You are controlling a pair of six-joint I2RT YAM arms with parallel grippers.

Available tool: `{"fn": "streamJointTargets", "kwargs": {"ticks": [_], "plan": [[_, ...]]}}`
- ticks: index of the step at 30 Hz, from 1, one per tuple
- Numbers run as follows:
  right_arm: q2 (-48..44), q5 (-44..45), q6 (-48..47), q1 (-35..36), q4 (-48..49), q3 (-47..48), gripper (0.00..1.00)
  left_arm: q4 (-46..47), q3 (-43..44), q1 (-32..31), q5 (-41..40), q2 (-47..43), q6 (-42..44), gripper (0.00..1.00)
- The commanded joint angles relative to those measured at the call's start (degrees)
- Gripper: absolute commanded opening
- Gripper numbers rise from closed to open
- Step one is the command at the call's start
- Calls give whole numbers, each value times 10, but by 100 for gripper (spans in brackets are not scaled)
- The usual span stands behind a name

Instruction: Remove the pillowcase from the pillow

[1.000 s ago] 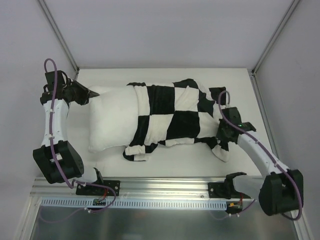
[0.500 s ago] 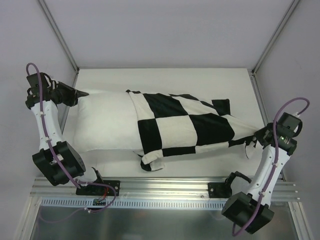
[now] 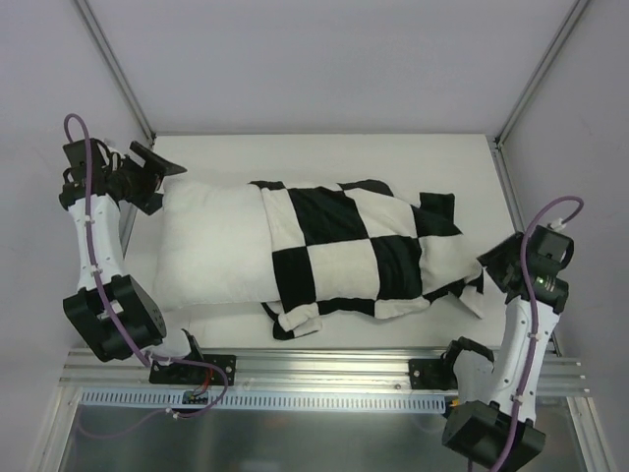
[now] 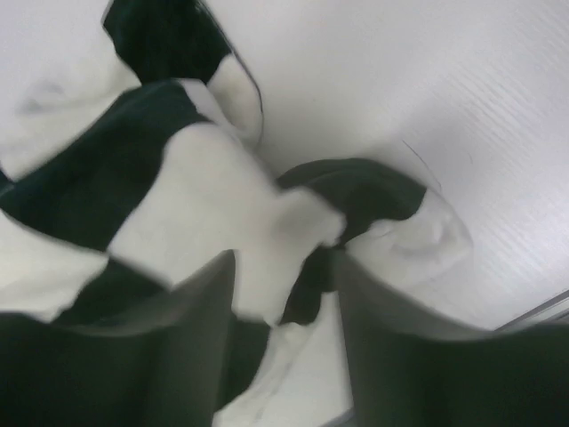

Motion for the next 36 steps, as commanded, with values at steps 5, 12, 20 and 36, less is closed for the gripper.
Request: {"fn": "streamJointTargets", "kwargs": {"ticks": [5, 12, 20, 36], "plan": [[-18, 103, -18, 109, 13, -16, 88, -25, 31, -84, -134, -61, 94, 95], [9, 122, -9, 174, 12, 44, 94, -126, 114, -284, -404, -35, 175, 96], [50, 218, 6, 309, -8, 85, 98, -173, 133, -429, -614, 17, 164, 95], [57, 254, 11, 346, -23, 88, 99, -220, 267, -319, -548, 10, 178, 98]]}}
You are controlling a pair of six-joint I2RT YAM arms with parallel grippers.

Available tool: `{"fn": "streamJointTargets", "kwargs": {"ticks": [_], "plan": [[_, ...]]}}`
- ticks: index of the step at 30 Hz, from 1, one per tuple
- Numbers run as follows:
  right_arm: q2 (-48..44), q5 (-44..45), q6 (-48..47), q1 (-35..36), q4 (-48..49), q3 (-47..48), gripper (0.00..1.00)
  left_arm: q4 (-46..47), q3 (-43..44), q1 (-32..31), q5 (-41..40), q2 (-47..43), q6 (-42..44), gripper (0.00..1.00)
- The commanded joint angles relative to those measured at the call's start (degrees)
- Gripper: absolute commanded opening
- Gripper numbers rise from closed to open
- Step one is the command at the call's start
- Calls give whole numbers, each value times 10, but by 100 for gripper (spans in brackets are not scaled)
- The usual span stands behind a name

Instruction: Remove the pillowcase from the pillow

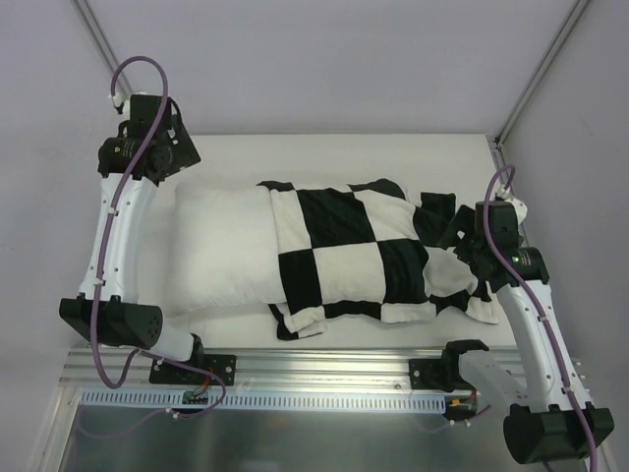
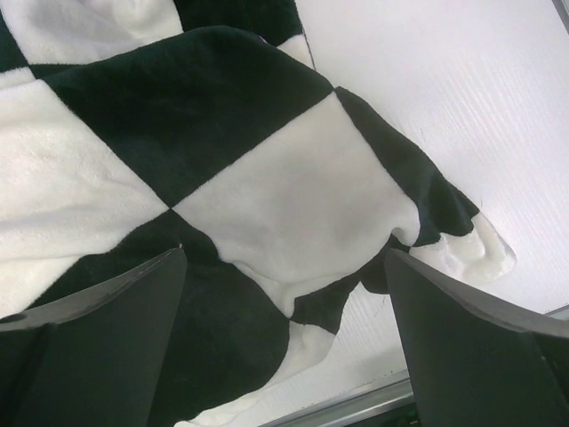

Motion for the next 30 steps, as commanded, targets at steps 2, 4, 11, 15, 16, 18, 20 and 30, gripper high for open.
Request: {"fn": "streamJointTargets", "kwargs": {"ticks": [2, 4, 11, 15, 16, 18, 20, 30], "plan": [[6, 15, 8, 9, -4, 25, 100, -9, 33, -53, 127, 2, 20, 97], [12, 11, 12, 17, 0, 28, 99, -11, 20, -107, 126, 24, 6, 97], [28, 17, 4, 45, -5, 39, 100, -1, -55, -135, 161, 81, -88, 96], [62, -6, -16, 45, -10, 59, 100, 9, -128, -140, 155, 117, -118, 95], [71, -10, -21, 45, -14, 78, 100, 22, -142, -140, 162, 121, -124, 93], [106, -18, -38, 45, -17, 104, 98, 42, -173, -140, 204, 123, -120, 78], [133, -25, -48, 45, -20, 155, 96, 74, -188, -140, 242, 120, -104, 53], [357, -93, -79, 163, 2, 383, 96, 112, -205, -140, 322, 42, -69, 0]]}}
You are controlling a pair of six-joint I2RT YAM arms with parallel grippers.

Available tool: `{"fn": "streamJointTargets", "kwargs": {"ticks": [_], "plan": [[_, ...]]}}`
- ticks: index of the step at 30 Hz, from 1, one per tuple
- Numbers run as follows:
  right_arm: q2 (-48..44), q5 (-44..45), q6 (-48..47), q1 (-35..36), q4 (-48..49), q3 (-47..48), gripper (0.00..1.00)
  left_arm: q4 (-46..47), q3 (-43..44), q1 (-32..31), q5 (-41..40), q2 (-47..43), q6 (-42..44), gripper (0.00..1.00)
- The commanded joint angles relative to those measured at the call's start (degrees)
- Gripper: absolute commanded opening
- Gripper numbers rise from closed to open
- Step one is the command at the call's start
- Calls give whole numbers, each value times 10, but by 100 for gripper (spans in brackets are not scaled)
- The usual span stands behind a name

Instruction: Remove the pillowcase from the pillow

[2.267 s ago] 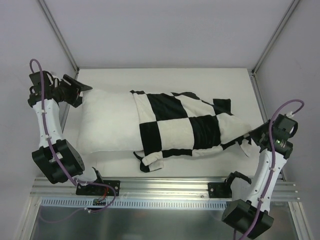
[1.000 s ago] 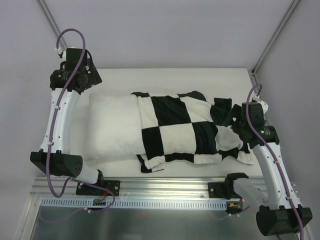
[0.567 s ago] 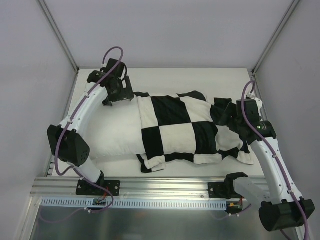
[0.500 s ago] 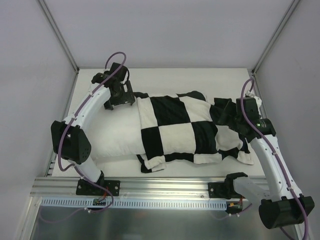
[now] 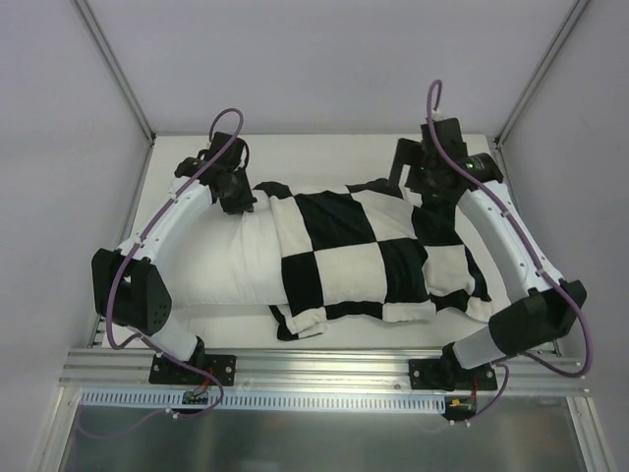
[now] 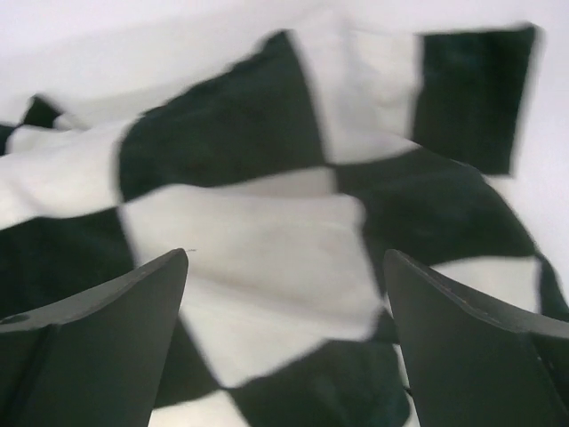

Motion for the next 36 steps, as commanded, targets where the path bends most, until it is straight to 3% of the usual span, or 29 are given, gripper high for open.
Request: {"fn": "streamJointTargets", "kwargs": {"ticks": [1, 7, 11, 12, 14, 15, 17, 23, 28, 36], "plan": [[66, -44, -46, 72, 7, 95, 96, -10, -14, -5, 72, -39, 13, 0], [195, -84, -65, 141, -26, 170, 99, -9, -16, -5, 75, -74, 18, 0], [191, -123, -43, 150, 14, 119, 82, -9, -21, -5, 66, -86, 21, 0], [181, -116, -40, 149, 19, 110, 66, -9, -22, -5, 66, -90, 21, 0], [171, -83, -35, 148, 20, 99, 43, -9, -23, -5, 64, -93, 23, 0], [163, -60, -35, 143, 20, 90, 19, -9, -25, -5, 62, -100, 25, 0], [132, -37, -21, 124, 21, 77, 1, -9, -25, -3, 54, -108, 29, 0], [-5, 45, 9, 50, 47, -5, 1, -10, -30, 37, 68, -155, 38, 0], [-96, 52, 33, -29, 53, -72, 1, -10, -30, 106, 107, -187, 46, 0], [-232, 126, 47, -81, 34, -65, 1, -36, 68, 179, 170, -227, 41, 0]]}}
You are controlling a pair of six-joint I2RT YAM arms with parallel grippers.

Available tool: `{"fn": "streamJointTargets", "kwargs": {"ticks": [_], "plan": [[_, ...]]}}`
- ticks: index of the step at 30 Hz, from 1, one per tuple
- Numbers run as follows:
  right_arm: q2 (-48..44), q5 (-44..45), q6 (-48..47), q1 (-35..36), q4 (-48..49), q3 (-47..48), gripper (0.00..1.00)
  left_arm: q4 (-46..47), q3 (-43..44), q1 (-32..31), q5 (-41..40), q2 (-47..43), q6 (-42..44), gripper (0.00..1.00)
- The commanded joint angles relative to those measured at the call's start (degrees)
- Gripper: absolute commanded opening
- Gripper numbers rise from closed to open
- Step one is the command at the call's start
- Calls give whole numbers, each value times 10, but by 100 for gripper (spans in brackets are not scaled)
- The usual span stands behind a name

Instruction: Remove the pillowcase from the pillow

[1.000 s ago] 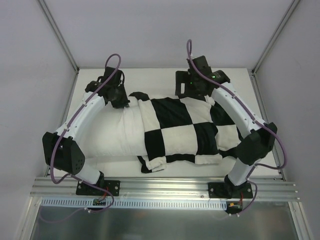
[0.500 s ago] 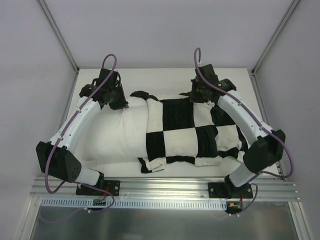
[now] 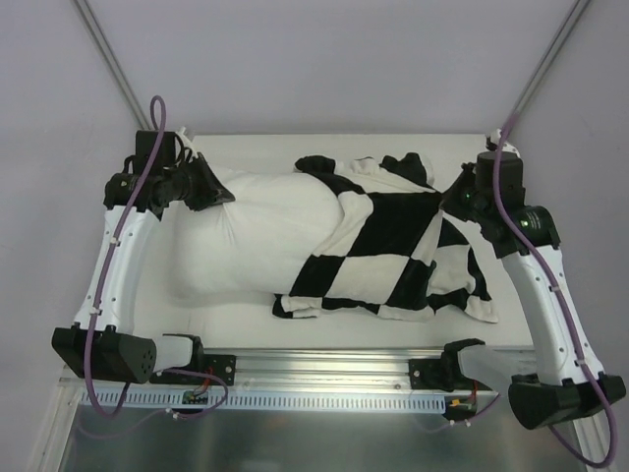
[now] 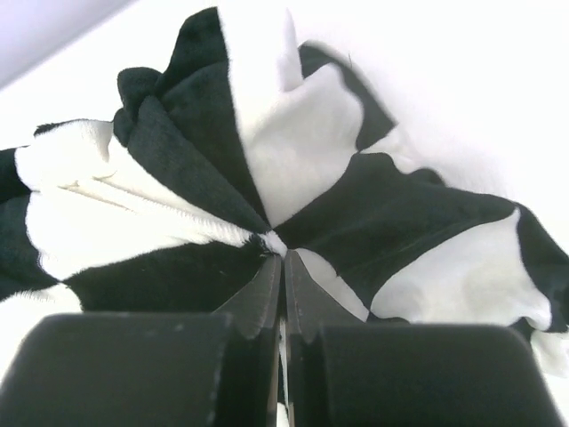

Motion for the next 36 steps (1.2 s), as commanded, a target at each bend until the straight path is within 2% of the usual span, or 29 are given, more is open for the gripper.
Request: {"fn": "streamJointTargets", "kwargs": {"ticks": [1, 7, 14, 15, 17, 18, 20, 22, 25, 31, 36], "plan": [[-60, 162, -10, -44, 7, 39, 1, 1, 86, 52, -43, -39, 21, 0], [-30, 153, -12, -50, -1, 14, 1, 2, 65, 57, -42, -12, 7, 0], [-74, 53, 2, -2, 71, -165, 3, 7, 31, 56, -7, -2, 23, 0], [-85, 39, 2, 8, 86, -201, 26, 7, 32, 56, -1, -4, 26, 0], [-88, 18, 1, 10, 102, -215, 54, 7, 35, 56, 4, -5, 33, 0], [-87, 19, -2, 11, 102, -206, 74, 8, 39, 56, 9, -8, 36, 0], [-69, 22, -15, 11, 99, -179, 88, 10, 40, 56, 25, -14, 46, 0], [-31, 20, -27, 10, 86, -115, 96, 14, 43, 56, 35, -23, 52, 0], [24, 7, -46, 10, 57, -11, 99, 20, 46, 56, 46, -38, 64, 0], [216, -59, -65, 10, -23, 199, 96, 25, 44, 55, 64, -51, 79, 0], [362, -113, -58, 34, -44, 292, 96, 31, 39, 54, 86, -61, 83, 0]]}}
